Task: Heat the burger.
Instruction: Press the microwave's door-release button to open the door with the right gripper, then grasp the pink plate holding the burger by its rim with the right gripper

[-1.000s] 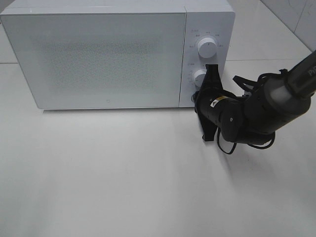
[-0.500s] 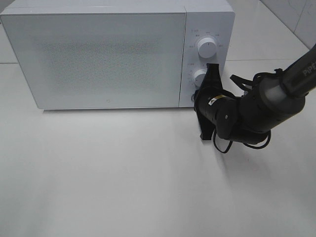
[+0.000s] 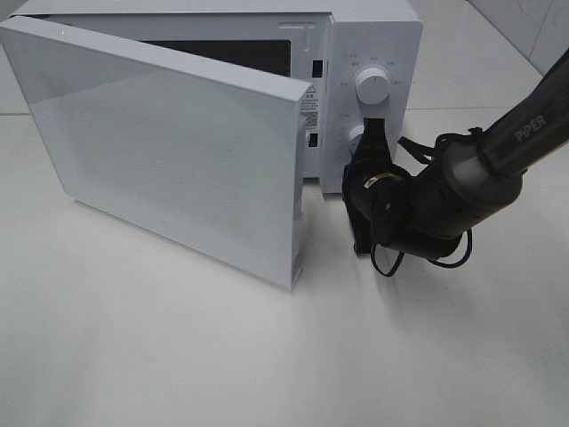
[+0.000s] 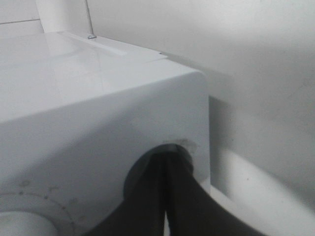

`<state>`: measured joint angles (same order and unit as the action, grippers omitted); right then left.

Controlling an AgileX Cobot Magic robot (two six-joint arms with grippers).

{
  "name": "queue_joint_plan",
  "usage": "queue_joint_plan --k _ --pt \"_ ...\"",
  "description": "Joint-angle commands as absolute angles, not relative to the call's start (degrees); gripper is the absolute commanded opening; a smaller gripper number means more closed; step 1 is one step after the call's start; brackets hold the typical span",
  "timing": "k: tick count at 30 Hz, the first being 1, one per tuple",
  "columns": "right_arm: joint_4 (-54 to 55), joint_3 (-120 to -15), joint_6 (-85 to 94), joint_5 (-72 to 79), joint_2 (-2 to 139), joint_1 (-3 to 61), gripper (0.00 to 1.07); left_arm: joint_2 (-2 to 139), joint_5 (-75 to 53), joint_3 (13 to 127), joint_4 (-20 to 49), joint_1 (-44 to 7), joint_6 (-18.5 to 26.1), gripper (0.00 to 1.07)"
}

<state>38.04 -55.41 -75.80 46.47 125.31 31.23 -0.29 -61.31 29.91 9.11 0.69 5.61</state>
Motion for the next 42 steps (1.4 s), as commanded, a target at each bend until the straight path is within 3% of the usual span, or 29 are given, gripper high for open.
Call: queue_joint_plan --k 1,19,42 --pt "34.0 -61.0 -74.1 60.7 124.8 28.8 0.00 -1.1 -61.1 29.7 9.3 0.7 5.6 1.00" --pt "30.1 -53.7 -76.3 43.4 120.4 29.0 0.00 -1.1 -61.1 29.7 9.3 0.7 5.6 1.00" --pt "16.4 -40.3 -69.6 38.3 108.7 29.0 0.00 -1.1 -61.1 29.7 9.3 0.7 5.6 1.00"
